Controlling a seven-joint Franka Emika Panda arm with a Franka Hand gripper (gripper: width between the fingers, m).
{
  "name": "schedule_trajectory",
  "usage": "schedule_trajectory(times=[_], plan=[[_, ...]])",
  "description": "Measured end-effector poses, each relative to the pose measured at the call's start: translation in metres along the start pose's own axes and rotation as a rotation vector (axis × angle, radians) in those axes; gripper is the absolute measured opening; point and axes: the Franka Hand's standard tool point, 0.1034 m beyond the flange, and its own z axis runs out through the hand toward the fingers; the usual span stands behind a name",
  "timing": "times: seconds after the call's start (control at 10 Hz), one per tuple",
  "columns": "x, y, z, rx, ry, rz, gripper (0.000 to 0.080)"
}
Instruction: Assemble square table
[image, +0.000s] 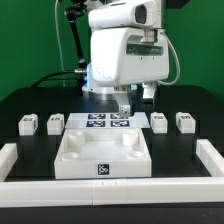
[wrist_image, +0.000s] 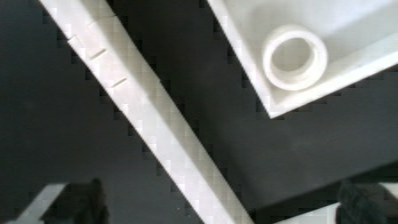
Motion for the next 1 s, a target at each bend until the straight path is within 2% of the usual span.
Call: schedule_trajectory(times=[0.7, 0.8, 0.9, 1.0], plan=[[0.000, 0.000, 0.000, 0.000, 0.000, -0.007, 0.0650], [-0.004, 0.000, 0.000, 0.001, -0.003, -0.049, 0.0650], [-0.018, -0.005, -0.002, 0.004, -0.009, -0.086, 0.0650], [-0.038, -0.016, -0.002, 0.016, -0.021, -0.121, 0.0650]])
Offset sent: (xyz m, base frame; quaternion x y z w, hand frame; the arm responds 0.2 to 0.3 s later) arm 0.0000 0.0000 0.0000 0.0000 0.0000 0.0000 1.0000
